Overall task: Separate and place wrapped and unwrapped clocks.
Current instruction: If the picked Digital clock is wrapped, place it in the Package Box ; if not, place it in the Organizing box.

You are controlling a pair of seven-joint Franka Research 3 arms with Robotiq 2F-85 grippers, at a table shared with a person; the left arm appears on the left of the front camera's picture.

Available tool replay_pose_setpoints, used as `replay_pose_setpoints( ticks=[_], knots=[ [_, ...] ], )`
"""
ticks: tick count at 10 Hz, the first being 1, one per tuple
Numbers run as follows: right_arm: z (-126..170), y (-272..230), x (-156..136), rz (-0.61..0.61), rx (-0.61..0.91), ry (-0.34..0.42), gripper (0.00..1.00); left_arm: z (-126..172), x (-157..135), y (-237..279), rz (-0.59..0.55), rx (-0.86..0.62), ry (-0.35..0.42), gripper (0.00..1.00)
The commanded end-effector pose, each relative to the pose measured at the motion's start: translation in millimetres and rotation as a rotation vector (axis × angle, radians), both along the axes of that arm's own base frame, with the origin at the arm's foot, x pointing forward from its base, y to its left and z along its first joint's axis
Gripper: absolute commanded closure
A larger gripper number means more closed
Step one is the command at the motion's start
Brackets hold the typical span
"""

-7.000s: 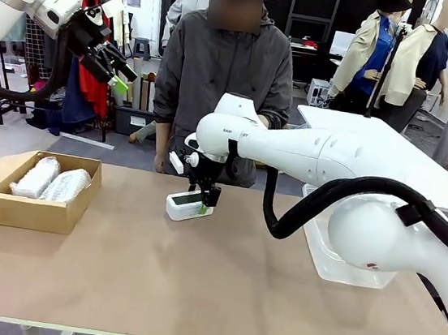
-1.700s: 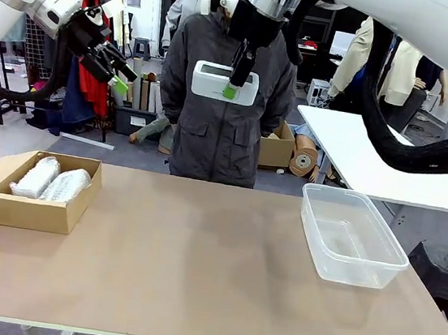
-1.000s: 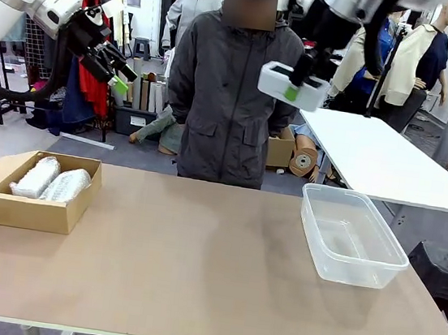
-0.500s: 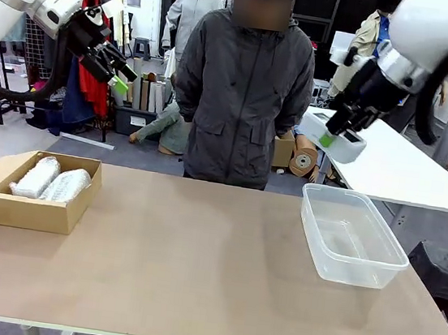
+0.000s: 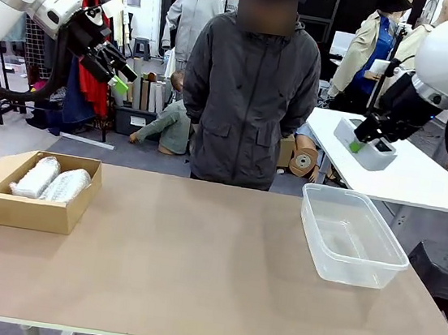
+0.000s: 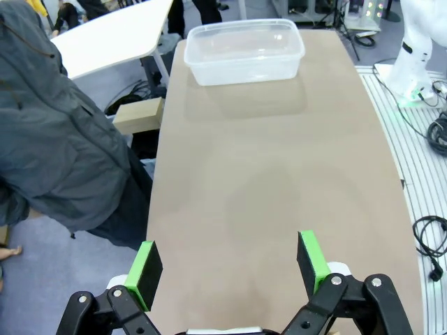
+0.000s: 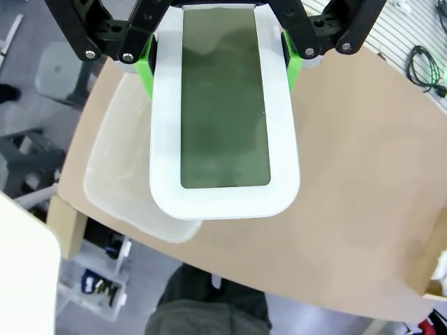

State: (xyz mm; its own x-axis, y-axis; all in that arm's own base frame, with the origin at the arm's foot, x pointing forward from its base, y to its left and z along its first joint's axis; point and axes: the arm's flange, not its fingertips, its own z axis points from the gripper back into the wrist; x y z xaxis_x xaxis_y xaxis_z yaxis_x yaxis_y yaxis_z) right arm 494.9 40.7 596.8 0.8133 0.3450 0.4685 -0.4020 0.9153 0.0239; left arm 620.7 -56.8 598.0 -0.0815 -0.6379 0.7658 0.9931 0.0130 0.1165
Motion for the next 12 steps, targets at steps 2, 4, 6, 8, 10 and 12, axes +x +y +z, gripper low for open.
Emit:
replay_pose_setpoints(
  ticks=[2, 4, 6, 8, 10, 12],
  knots=[
    [1.6, 8.9, -1.3, 0.012, 0.015, -0.003, 1.00, 1.2, -0.9, 0.3, -0.001, 0.001, -0.008, 0.00],
    [1.6, 8.9, -1.3, 0.012, 0.015, -0.003, 1.00, 1.2, -0.9, 0.3, -0.001, 0.001, -0.008, 0.00],
    [1.6, 8.9, -1.3, 0.012, 0.015, -0.003, 1.00, 1.2, -0.9, 0.3, -0.001, 0.001, -0.008, 0.00],
    [1.6, 8.9, -1.3, 0.012, 0.015, -0.003, 1.00, 1.2, -0.9, 0.3, -0.001, 0.001, -0.008, 0.00],
    [1.6, 8.9, -1.3, 0.012, 0.015, -0.003, 1.00, 1.2, -0.9, 0.3, -0.001, 0.001, -0.008, 0.00],
    [1.6, 8.9, -1.3, 0.012, 0.015, -0.003, 1.00, 1.2, -0.9, 0.3, -0.001, 0.001, -0.008, 0.00]
  ],
)
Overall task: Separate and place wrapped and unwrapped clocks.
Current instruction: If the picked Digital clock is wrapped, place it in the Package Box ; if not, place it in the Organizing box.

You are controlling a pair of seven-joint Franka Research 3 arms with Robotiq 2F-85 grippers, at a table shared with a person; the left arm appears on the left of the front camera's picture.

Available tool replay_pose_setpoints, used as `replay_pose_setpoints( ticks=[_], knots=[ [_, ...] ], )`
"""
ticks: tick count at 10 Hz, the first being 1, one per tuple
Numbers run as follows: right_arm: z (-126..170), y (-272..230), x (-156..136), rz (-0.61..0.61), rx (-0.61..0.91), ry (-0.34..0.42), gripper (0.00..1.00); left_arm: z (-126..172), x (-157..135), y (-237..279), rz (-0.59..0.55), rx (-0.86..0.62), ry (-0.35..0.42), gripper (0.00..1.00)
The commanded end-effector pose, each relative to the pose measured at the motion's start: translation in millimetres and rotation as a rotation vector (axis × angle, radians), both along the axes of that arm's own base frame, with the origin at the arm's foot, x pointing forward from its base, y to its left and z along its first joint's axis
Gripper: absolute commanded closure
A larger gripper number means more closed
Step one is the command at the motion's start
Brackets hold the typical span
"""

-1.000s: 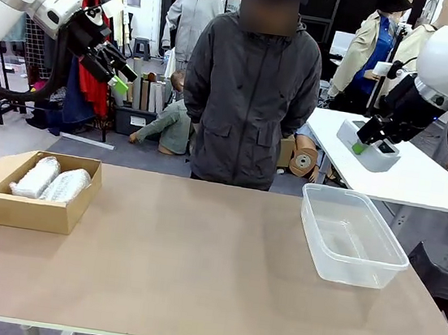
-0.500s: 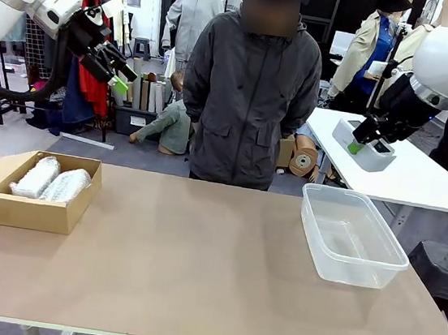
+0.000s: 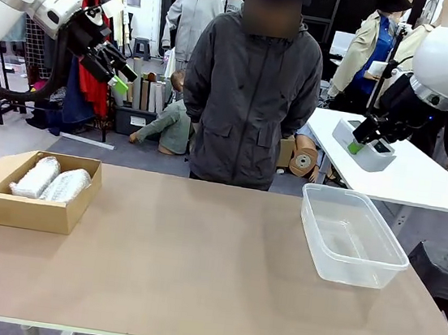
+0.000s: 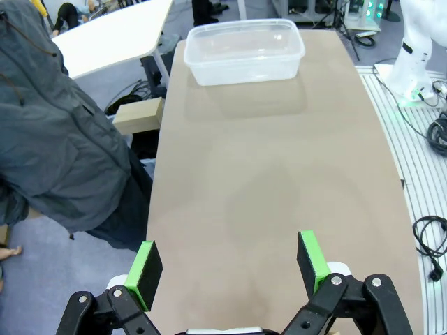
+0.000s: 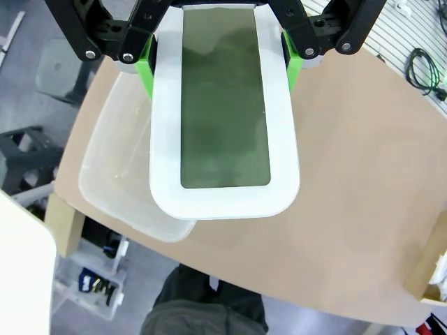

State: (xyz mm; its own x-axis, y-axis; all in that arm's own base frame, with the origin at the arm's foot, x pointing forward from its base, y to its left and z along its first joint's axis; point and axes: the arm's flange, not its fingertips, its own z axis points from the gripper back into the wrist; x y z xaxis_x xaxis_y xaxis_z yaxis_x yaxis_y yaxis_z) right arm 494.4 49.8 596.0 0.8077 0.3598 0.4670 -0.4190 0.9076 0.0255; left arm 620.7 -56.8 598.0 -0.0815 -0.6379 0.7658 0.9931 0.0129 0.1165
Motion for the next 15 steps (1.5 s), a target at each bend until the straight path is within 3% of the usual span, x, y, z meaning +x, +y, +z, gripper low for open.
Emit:
replay_pose_setpoints(
  ticks=[1, 4, 7, 15],
  knots=[
    [0, 0, 0, 0.000, 0.000, 0.000, 1.00, 1, -1, 0, -0.001, 0.001, -0.008, 0.00],
    [-11, -17, 33, -0.065, -0.009, 0.088, 1.00, 1, -1, 0, -0.001, 0.001, -0.008, 0.00],
    [-32, -37, 55, -0.179, -0.048, 0.110, 1.00, 1, -1, 0, -0.001, 0.001, -0.008, 0.00],
    [-107, -73, 74, -0.293, -0.076, 0.235, 1.00, 1, -1, 0, -0.001, 0.001, -0.008, 0.00]
  ],
)
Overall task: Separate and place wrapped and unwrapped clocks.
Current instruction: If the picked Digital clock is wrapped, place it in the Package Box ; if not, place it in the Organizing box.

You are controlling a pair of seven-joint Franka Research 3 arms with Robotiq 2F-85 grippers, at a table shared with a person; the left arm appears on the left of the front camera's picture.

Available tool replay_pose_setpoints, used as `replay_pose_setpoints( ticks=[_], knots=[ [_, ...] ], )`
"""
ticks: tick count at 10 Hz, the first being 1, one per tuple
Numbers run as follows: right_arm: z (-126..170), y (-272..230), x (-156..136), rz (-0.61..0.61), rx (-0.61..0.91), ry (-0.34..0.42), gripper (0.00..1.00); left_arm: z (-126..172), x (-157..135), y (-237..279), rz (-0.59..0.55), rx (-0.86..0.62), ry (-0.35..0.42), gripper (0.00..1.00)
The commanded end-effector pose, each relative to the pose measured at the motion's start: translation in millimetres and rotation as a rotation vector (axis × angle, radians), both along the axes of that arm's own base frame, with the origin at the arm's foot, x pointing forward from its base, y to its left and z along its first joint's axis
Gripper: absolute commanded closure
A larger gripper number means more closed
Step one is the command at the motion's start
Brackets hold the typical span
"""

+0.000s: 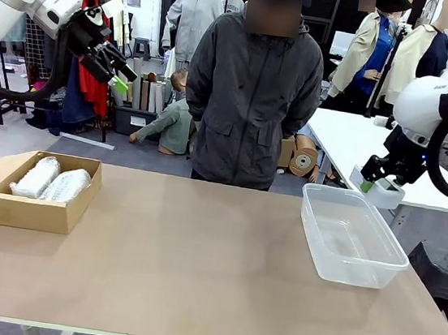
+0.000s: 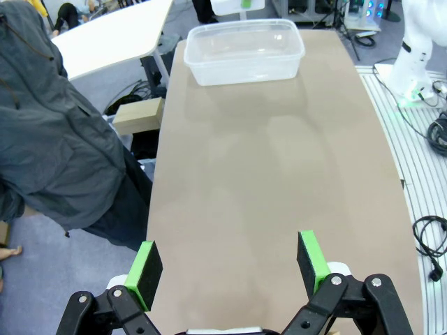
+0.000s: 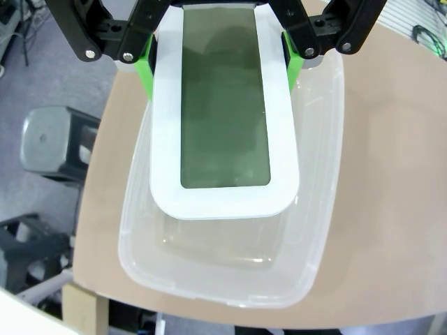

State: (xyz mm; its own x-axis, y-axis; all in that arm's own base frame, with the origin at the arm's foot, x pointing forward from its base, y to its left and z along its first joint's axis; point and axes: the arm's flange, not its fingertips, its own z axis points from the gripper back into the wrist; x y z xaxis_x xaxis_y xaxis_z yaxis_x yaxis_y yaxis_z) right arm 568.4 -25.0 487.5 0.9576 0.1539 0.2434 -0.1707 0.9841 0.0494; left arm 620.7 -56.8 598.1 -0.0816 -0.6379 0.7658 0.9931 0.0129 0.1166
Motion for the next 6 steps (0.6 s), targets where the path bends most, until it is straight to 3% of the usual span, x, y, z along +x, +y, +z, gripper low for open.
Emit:
replay_pose_setpoints(
  ticks=[1, 6],
  knots=[
    [-5, 1, -1, -0.040, -0.043, 0.017, 1.00, 1, -1, 0, -0.001, 0.001, -0.008, 0.00],
    [-51, 10, 8, -0.084, -0.124, 0.008, 1.00, 1, -1, 0, -0.001, 0.001, -0.008, 0.00]
  ],
)
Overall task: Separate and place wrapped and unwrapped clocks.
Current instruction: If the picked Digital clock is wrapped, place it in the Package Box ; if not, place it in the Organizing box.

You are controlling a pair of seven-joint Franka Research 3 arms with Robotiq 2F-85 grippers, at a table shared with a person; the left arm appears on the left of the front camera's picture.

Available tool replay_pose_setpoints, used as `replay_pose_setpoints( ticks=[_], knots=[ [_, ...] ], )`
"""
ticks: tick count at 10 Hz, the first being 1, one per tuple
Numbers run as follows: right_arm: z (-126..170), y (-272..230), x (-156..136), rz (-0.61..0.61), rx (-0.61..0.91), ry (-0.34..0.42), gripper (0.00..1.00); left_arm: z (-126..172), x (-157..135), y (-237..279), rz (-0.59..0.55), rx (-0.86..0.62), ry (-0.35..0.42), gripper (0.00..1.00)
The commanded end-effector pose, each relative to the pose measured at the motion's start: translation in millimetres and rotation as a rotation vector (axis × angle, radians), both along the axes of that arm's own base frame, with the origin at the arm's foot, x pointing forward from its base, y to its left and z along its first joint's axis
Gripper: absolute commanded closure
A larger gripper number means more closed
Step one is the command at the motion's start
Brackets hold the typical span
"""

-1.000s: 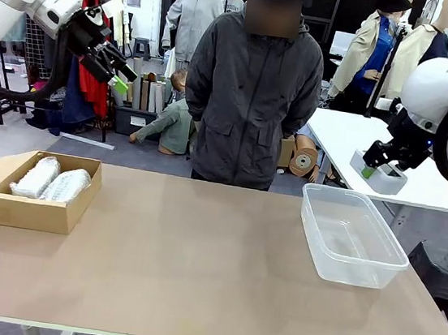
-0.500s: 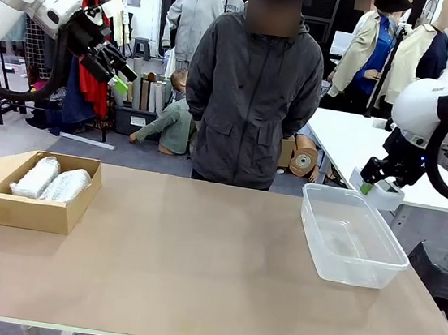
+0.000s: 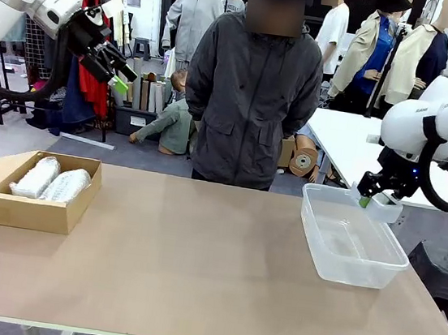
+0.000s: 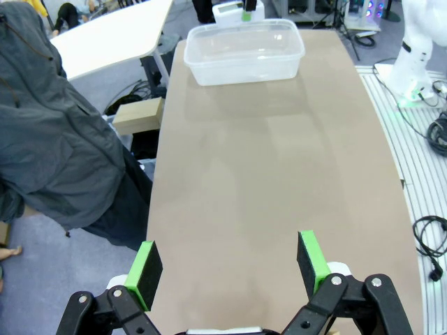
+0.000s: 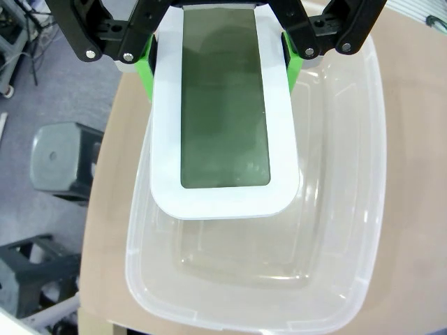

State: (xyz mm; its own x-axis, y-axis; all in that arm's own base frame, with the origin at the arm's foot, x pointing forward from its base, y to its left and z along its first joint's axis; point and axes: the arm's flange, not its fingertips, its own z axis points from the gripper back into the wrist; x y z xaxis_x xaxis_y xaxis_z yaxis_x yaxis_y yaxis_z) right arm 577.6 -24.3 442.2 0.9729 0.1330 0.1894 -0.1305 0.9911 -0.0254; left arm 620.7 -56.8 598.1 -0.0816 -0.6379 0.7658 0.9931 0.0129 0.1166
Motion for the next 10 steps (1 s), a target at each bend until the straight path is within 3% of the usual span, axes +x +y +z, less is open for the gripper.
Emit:
replay_pose_setpoints(
  ticks=[1, 5, 7, 8, 10],
  knots=[
    [-10, 13, -1, -0.050, -0.052, -0.056, 1.00, 1, -1, 0, -0.001, 0.001, -0.008, 0.00],
    [-27, 32, 5, -0.131, -0.047, -0.134, 1.00, 1, -1, 0, -0.001, 0.001, -0.008, 0.00],
    [-8, 35, -1, -0.182, 0.005, -0.114, 1.00, 1, -1, 0, -0.001, 0.001, -0.008, 0.00],
    [-24, 27, 7, -0.099, -0.009, -0.103, 1.00, 1, -1, 0, -0.001, 0.001, -0.008, 0.00],
    [-24, 27, 7, -0.099, -0.009, -0.103, 1.00, 1, -1, 0, -0.001, 0.001, -0.008, 0.00]
  ],
)
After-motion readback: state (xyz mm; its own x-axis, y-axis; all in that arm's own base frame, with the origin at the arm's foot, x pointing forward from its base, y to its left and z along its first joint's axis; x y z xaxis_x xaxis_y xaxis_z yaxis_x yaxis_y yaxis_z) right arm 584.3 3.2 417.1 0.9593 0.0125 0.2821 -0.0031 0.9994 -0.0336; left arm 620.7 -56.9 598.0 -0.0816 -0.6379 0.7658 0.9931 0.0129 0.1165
